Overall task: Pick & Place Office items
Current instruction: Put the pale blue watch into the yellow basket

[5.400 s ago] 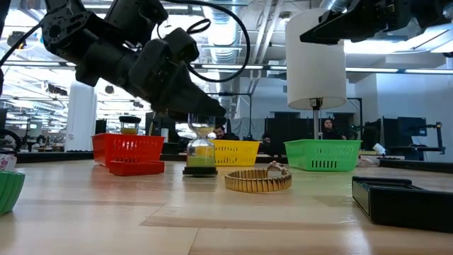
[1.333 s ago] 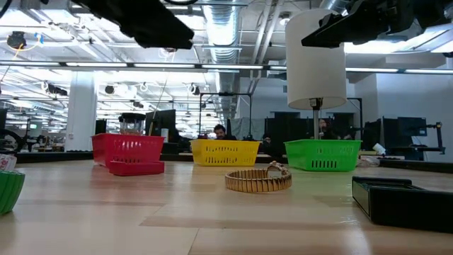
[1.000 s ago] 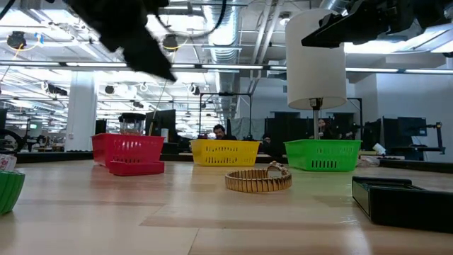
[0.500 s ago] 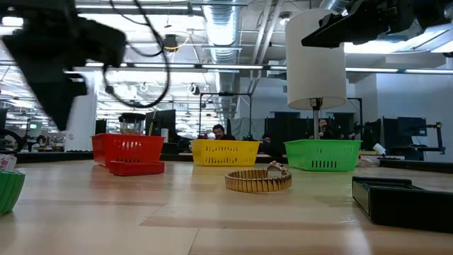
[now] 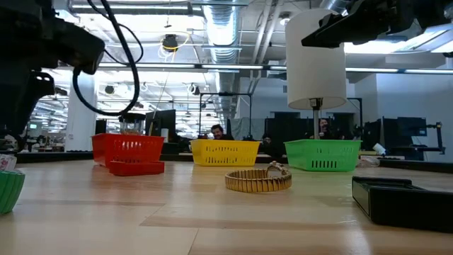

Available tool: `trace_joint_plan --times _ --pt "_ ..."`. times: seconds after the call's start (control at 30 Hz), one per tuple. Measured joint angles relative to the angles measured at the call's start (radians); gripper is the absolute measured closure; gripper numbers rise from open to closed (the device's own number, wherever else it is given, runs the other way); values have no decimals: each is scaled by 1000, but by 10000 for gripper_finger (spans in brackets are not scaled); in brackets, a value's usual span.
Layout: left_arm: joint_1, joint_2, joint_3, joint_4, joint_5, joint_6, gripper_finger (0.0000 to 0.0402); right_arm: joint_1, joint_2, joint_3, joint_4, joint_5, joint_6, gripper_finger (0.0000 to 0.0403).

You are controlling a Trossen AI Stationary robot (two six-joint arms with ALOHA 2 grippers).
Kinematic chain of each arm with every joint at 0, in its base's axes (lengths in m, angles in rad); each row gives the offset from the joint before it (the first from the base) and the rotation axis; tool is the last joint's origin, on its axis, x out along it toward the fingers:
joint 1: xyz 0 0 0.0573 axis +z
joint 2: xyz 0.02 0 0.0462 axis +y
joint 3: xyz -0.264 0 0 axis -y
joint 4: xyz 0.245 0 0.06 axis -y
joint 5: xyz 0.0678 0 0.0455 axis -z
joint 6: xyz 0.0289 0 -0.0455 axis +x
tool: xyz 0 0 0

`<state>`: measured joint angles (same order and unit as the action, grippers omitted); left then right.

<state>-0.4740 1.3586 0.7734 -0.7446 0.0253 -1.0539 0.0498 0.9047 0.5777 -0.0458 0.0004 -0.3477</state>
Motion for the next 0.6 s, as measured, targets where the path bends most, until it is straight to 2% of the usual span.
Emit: trace_joint_plan --times 0.23,0.6 --pt "-3 0 -79 14 28 -29 160 0 0 0 -2 0 0 179" --pt "-3 0 -168 187 37 -28 162 0 0 0 -3 0 0 179"
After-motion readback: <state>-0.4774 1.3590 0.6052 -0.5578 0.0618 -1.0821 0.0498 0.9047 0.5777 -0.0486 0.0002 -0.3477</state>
